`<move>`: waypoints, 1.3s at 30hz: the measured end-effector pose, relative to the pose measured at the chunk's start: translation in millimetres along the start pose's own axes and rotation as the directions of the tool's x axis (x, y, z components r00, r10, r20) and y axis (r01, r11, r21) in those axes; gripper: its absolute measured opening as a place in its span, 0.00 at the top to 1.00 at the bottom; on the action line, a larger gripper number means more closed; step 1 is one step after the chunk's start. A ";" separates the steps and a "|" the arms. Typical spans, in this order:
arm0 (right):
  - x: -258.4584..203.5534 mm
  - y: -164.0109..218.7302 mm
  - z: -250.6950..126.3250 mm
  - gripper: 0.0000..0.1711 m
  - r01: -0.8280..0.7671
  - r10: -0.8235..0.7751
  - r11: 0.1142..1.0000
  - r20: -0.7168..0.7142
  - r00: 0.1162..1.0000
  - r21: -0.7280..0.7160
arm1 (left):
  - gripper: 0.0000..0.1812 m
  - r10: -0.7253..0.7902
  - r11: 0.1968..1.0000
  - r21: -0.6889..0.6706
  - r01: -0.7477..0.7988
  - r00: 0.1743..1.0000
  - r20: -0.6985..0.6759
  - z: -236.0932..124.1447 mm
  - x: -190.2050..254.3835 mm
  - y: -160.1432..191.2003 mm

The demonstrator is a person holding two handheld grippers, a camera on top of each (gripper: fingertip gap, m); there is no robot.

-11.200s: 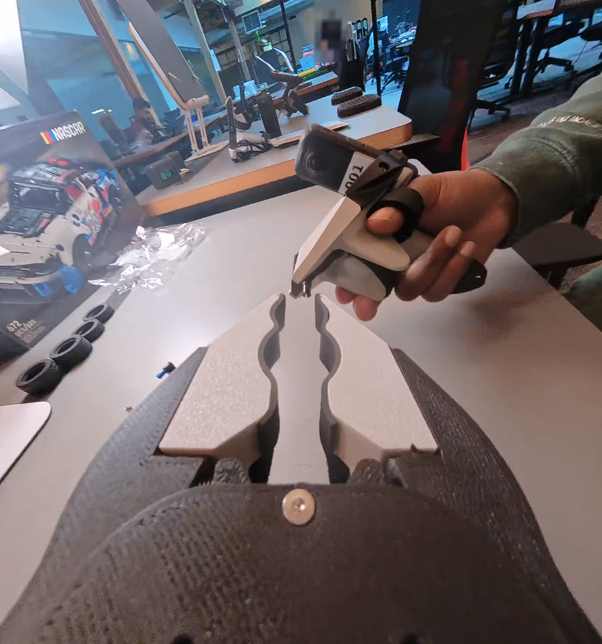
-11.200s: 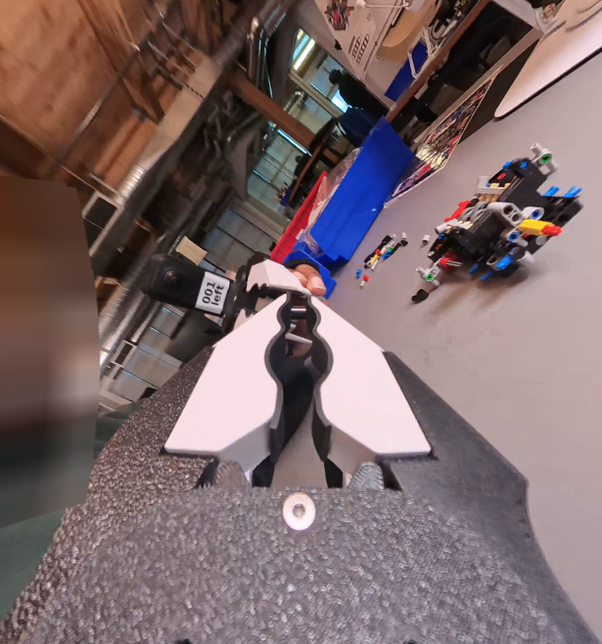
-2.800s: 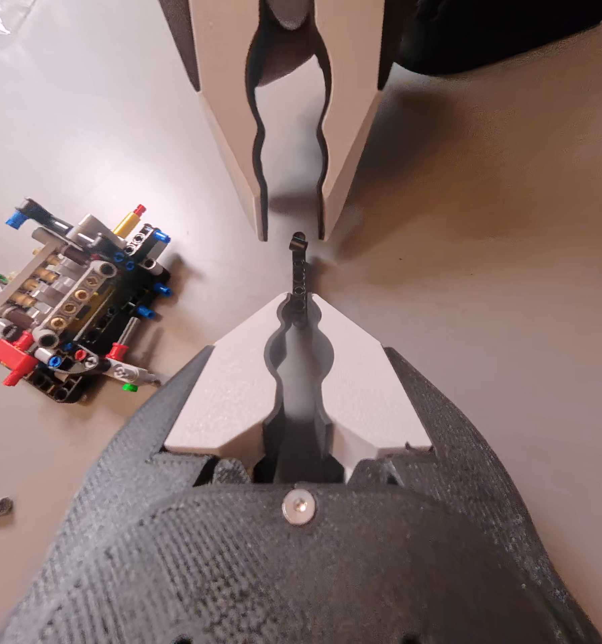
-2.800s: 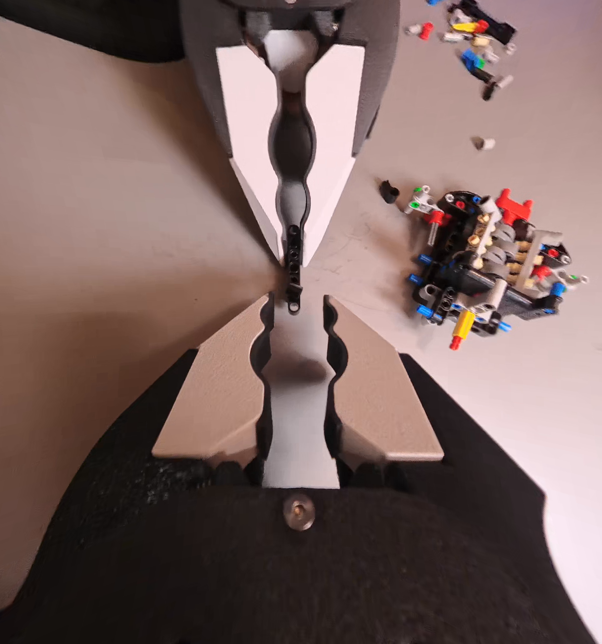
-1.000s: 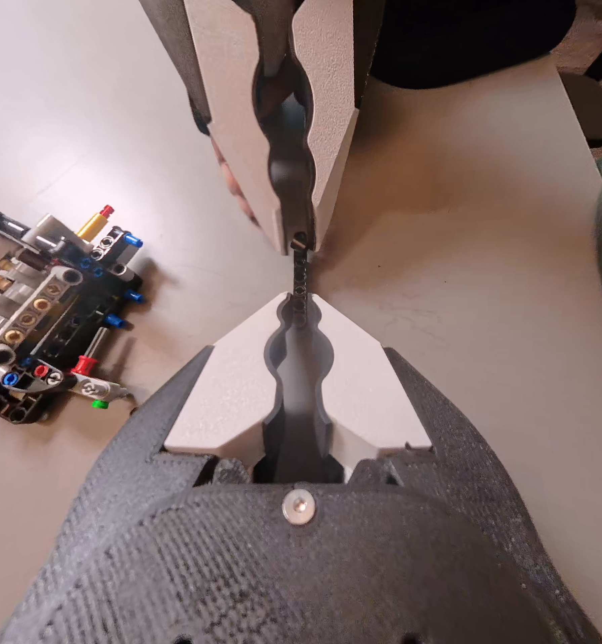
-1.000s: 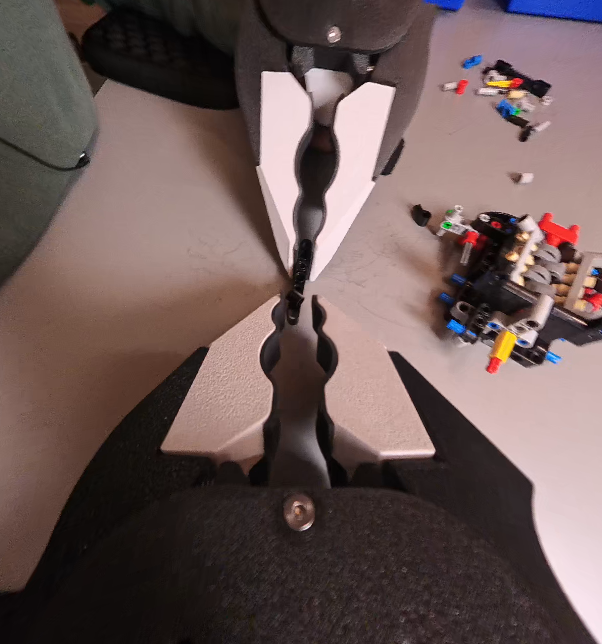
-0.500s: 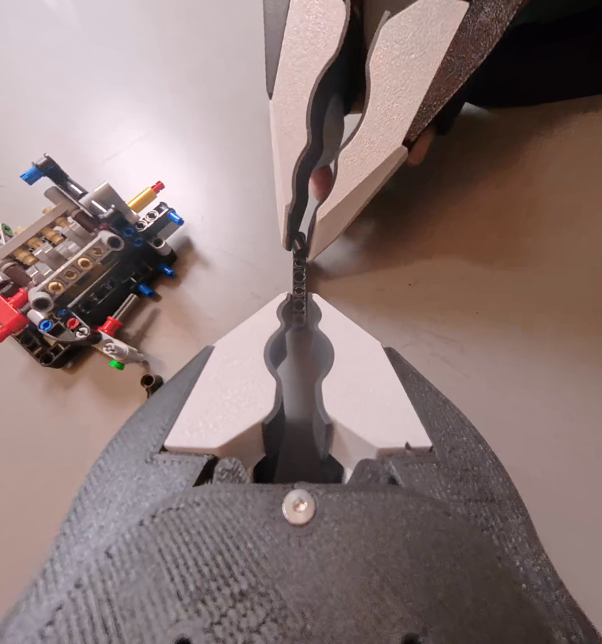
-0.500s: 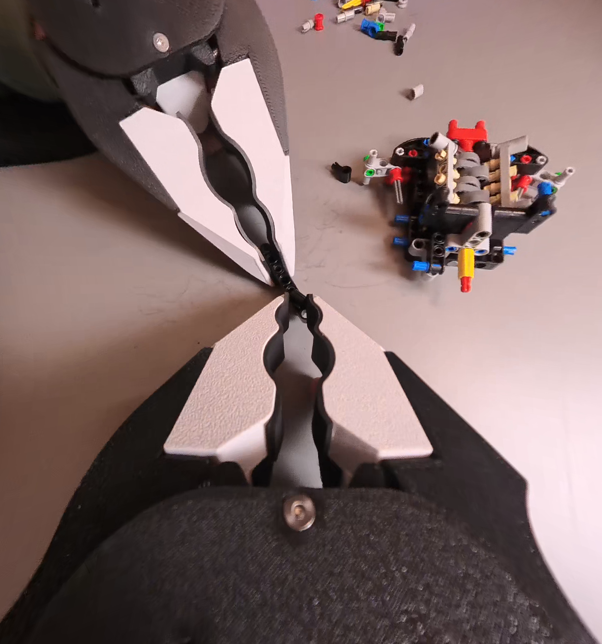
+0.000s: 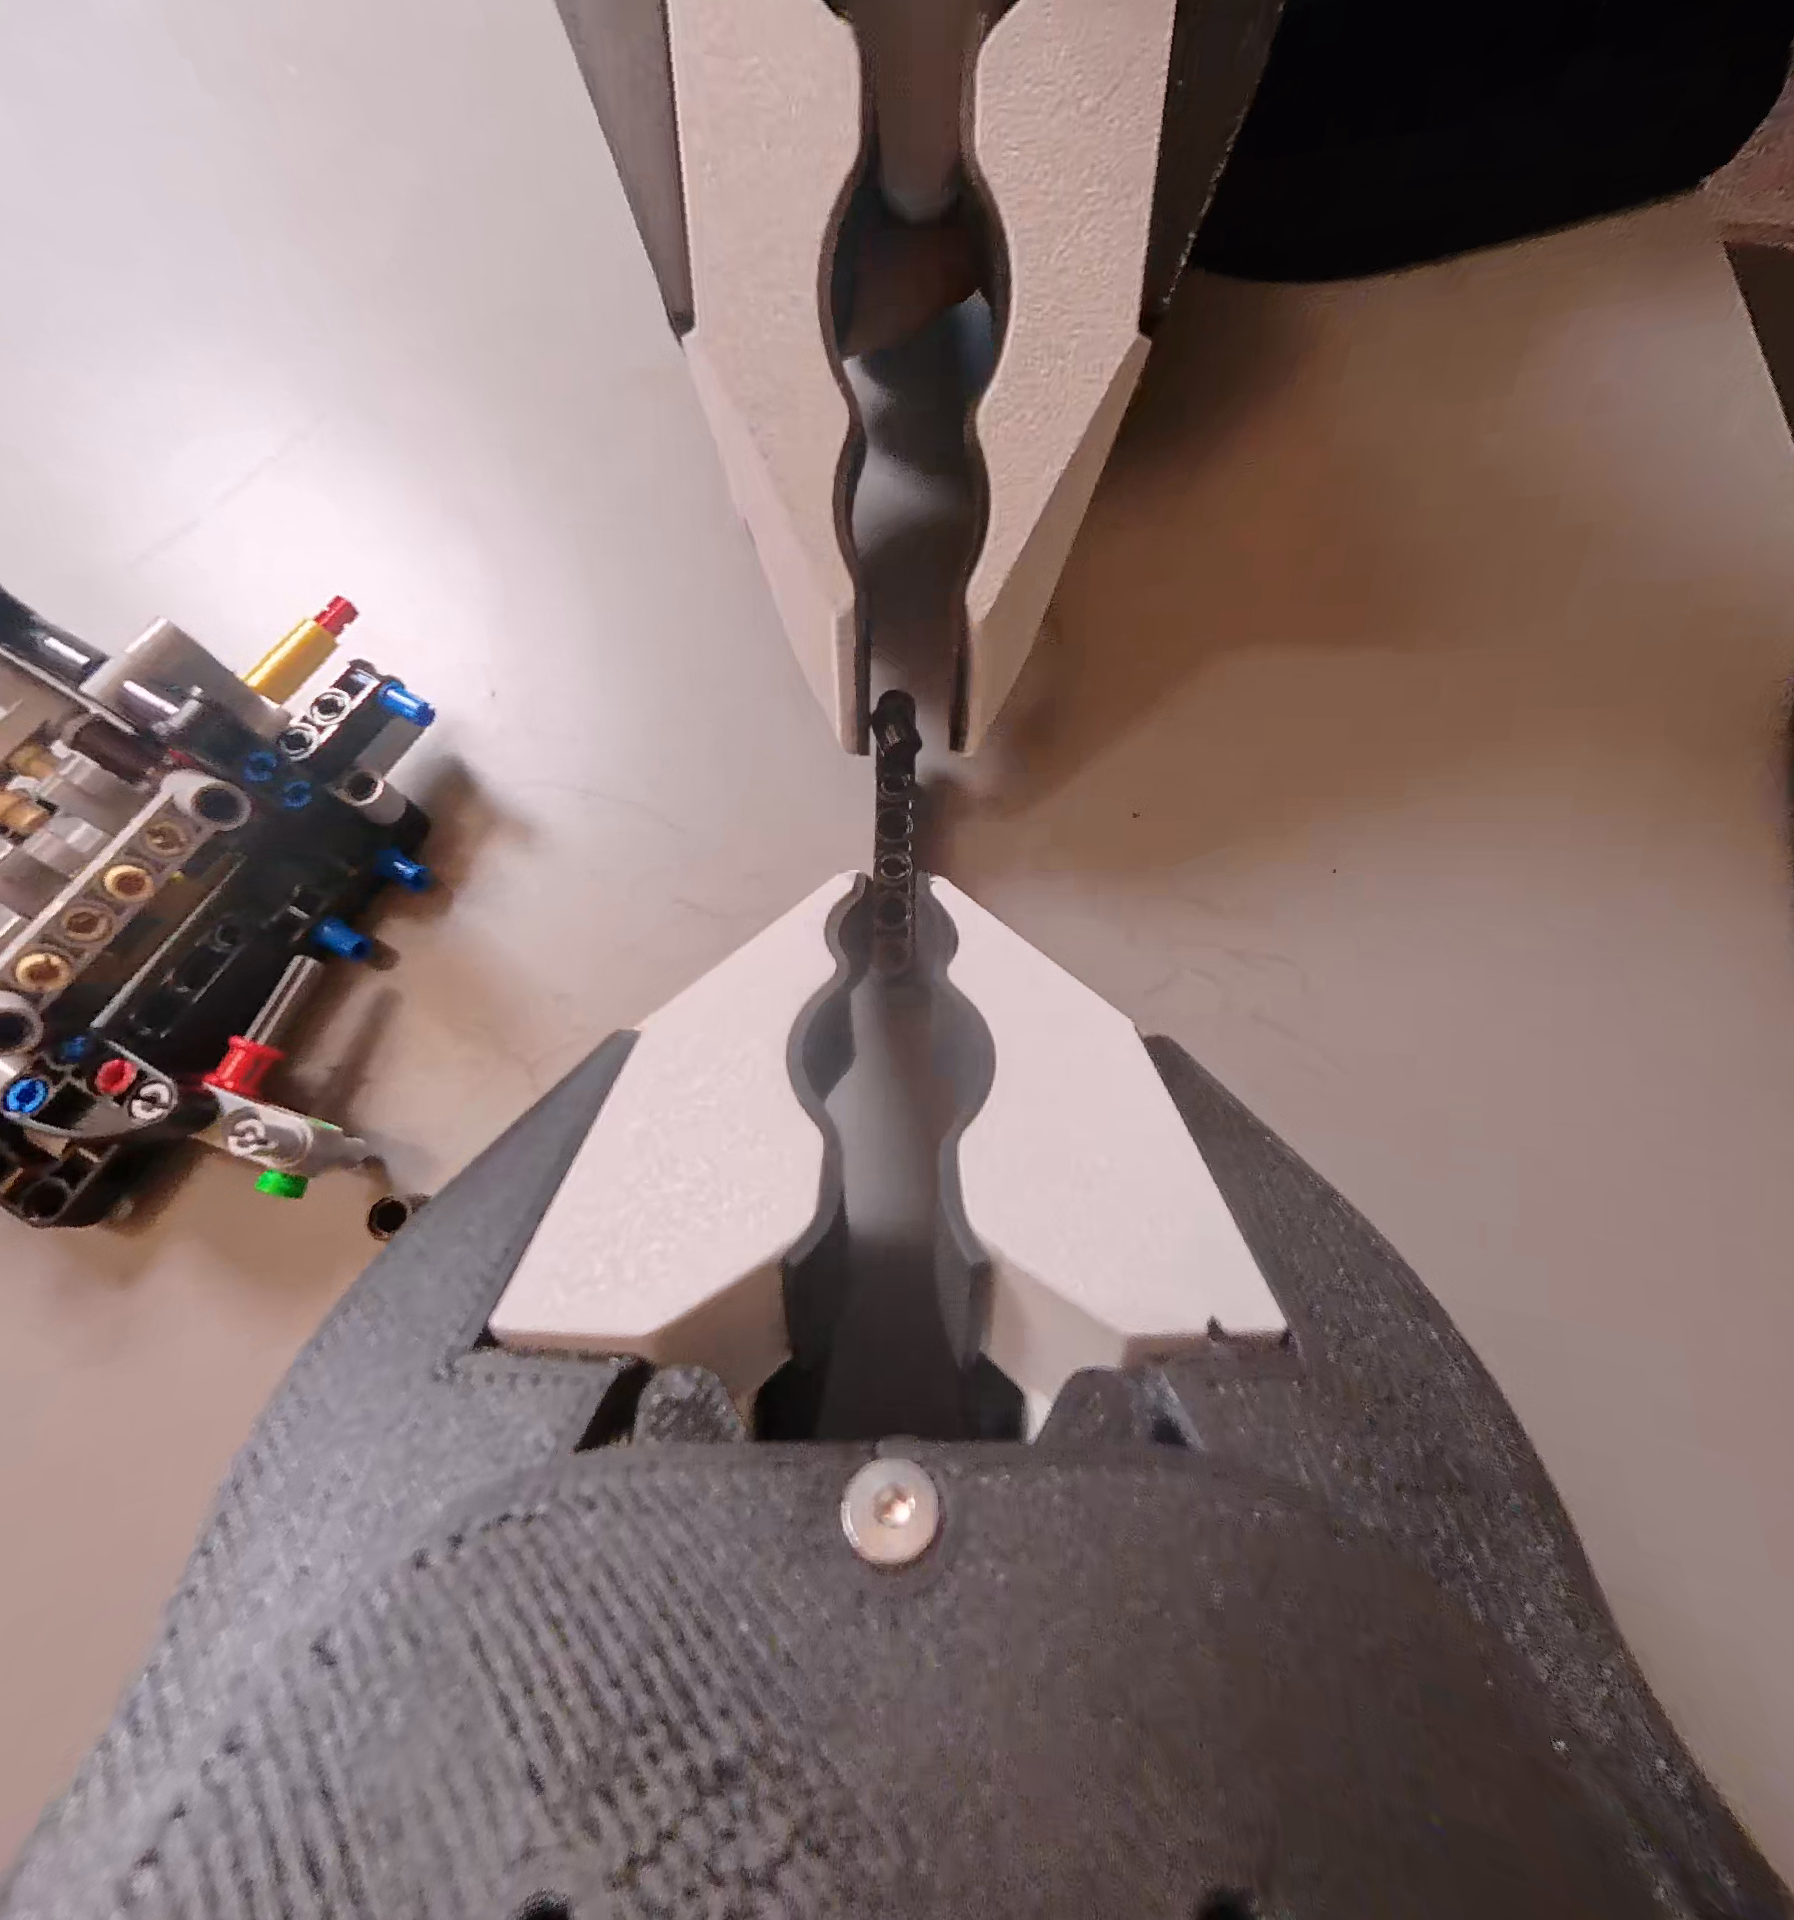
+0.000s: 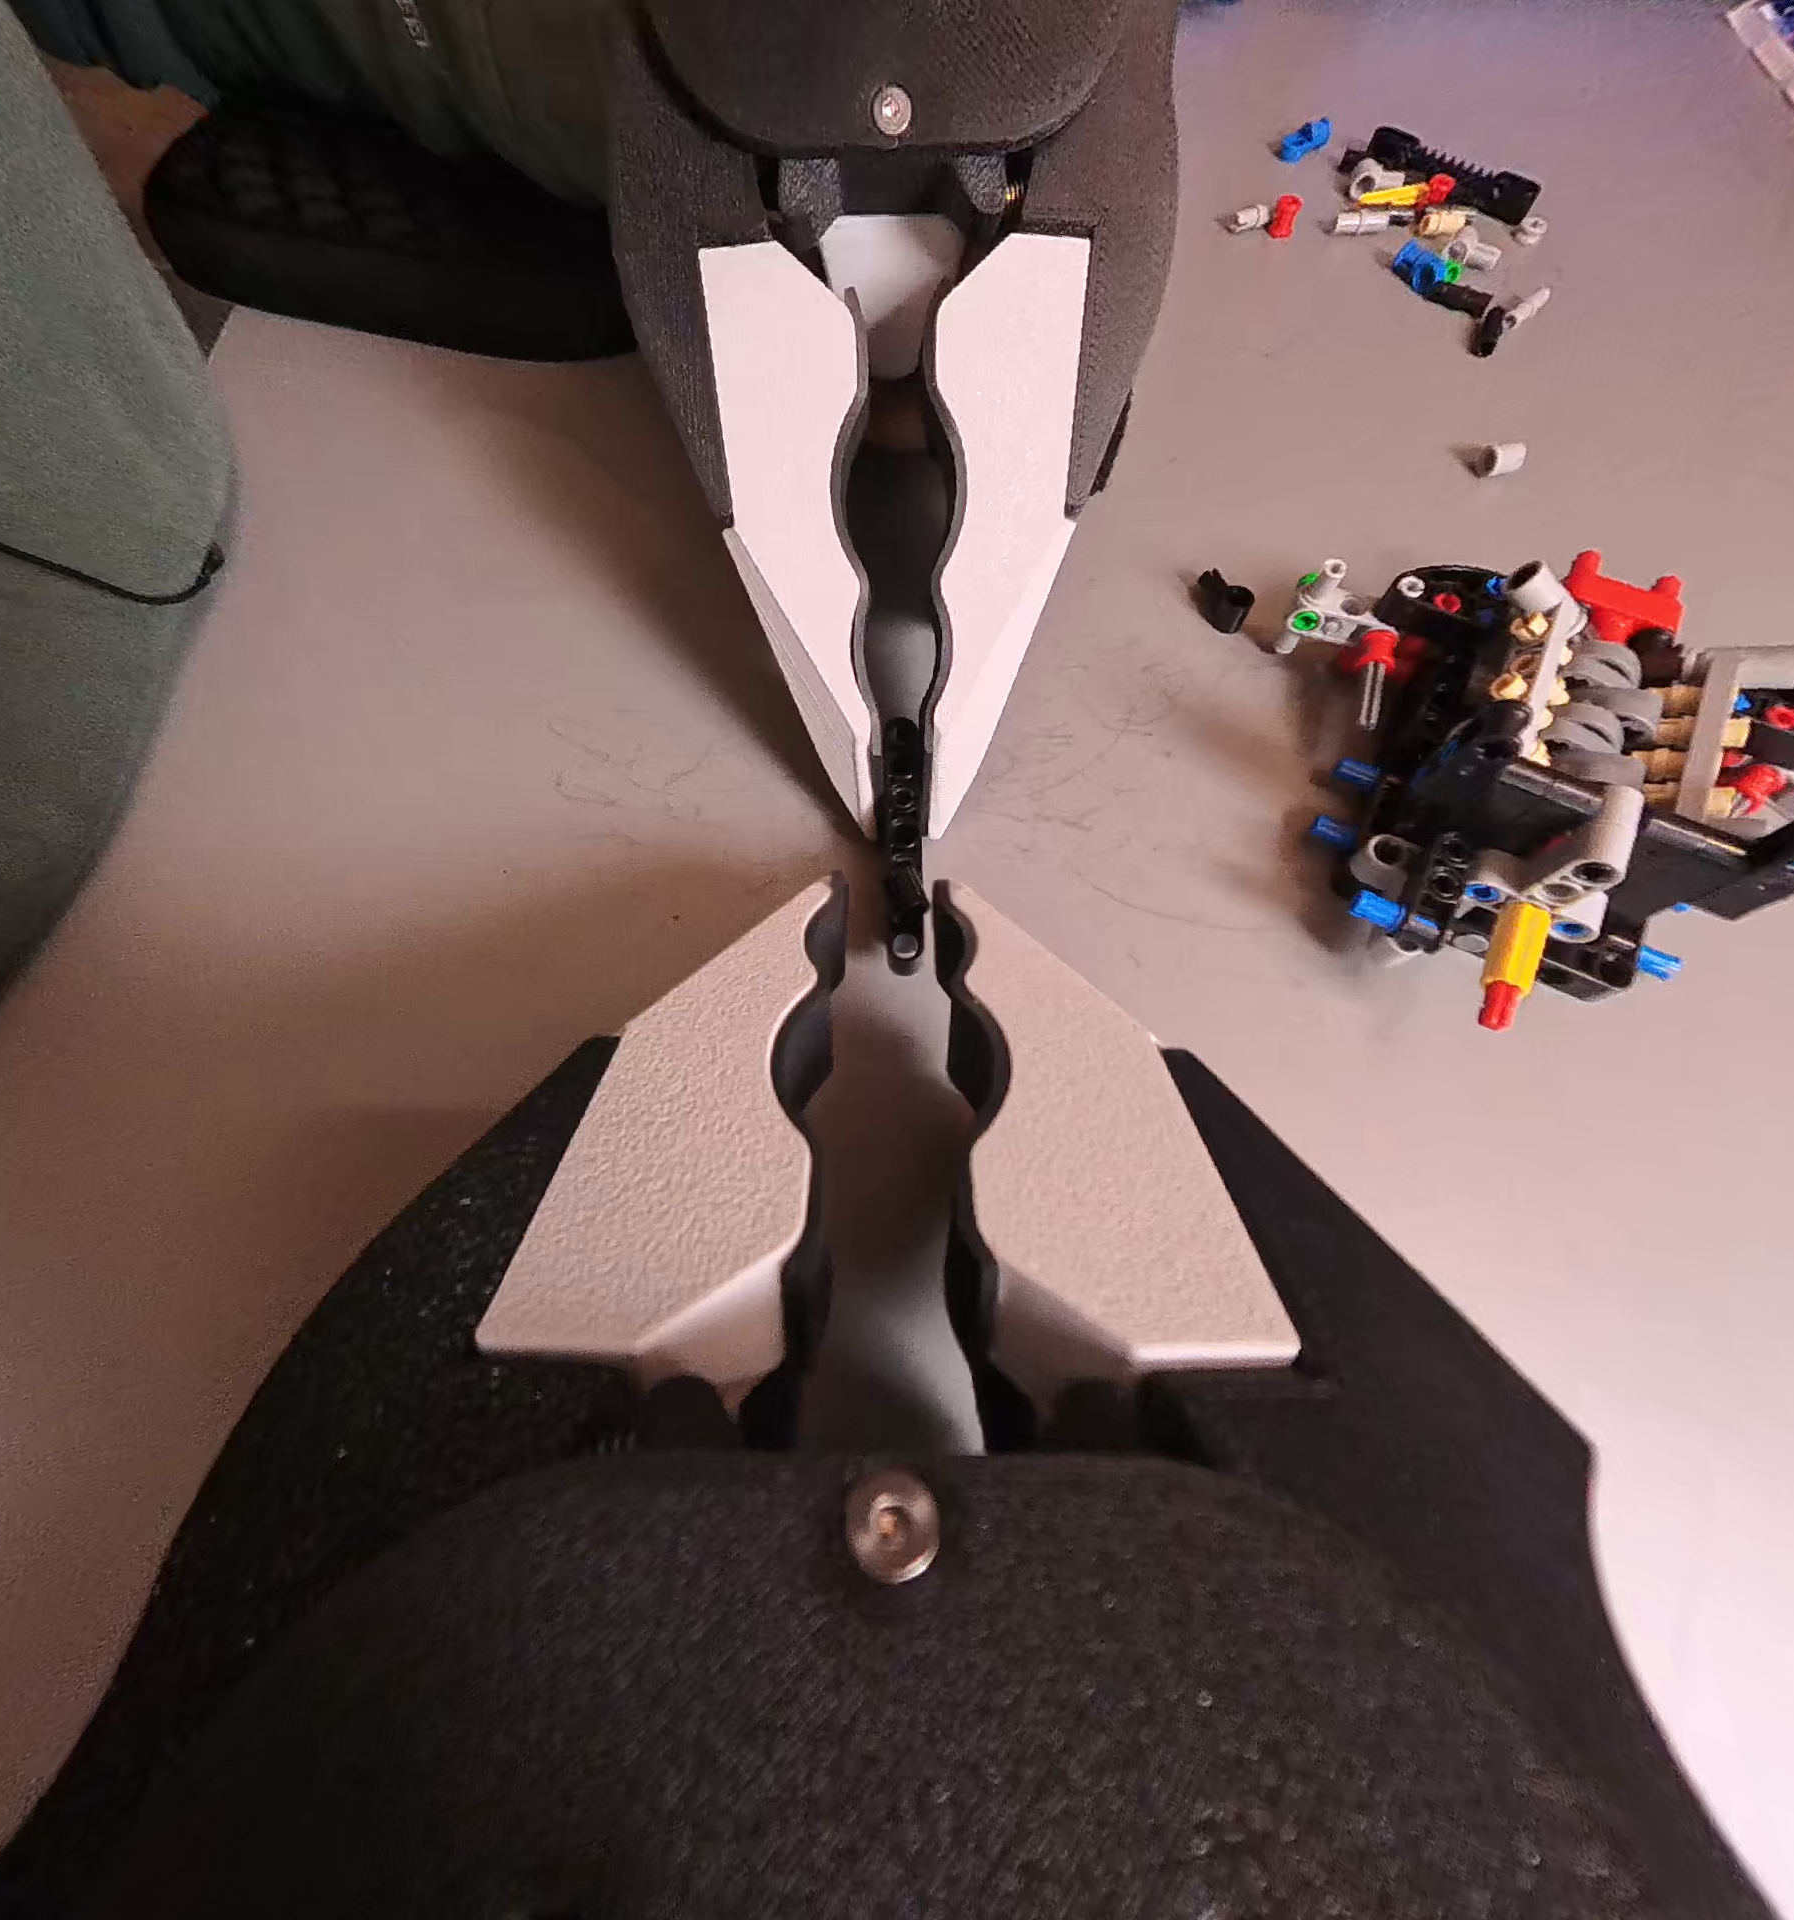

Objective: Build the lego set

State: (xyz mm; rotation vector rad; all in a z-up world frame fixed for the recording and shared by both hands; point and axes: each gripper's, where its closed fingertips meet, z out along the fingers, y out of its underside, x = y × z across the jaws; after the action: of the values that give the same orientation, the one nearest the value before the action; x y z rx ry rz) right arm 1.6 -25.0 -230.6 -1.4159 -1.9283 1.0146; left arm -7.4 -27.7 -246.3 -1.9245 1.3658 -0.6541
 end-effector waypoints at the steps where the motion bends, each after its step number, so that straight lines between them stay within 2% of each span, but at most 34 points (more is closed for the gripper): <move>1: 1.1 0.0 0.3 0.94 0.003 -0.003 1.000 -0.001 1.000 0.002 | 0.97 -0.001 1.000 0.000 0.001 1.000 -0.004 0.1 0.3 -0.1; 5: 3.9 0.6 0.3 0.96 -0.005 0.005 1.000 -0.023 1.000 -0.013 | 0.96 -0.013 1.000 0.000 0.013 1.000 0.015 0.1 -1.9 -0.2; 10: 12.3 1.5 0.2 0.97 -0.154 0.151 0.988 -0.147 0.978 -0.011 | 0.96 -0.063 0.998 0.002 0.063 0.995 0.075 0.1 -6.1 -0.2; 14: 13.7 1.4 0.5 0.97 -0.139 0.129 0.990 -0.221 0.967 -0.031 | 0.96 -0.069 0.998 0.002 0.069 0.993 0.094 -0.3 -6.5 0.0; 20: -2.3 1.0 0.3 0.97 0.018 -0.018 1.000 -0.065 0.998 -0.003 | 0.96 -0.009 1.000 -0.001 0.009 1.000 -0.012 0.0 5.9 0.0; 23: -5.4 0.9 0.6 0.97 0.035 -0.035 0.999 -0.030 0.999 -0.004 | 0.96 0.004 1.000 -0.001 -0.004 0.999 -0.044 -0.3 8.0 0.3; 39: -2.5 2.2 -0.6 0.97 -0.013 0.011 0.999 -0.047 0.999 -0.032 | 0.96 -0.017 1.000 -0.002 0.017 1.000 -0.004 0.7 5.4 -0.5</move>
State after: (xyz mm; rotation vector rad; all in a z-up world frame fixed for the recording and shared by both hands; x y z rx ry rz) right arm 4.1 -26.8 -232.0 -1.4580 -1.9127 0.9513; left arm -4.8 -32.4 -246.3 -1.9392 1.3542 -0.6650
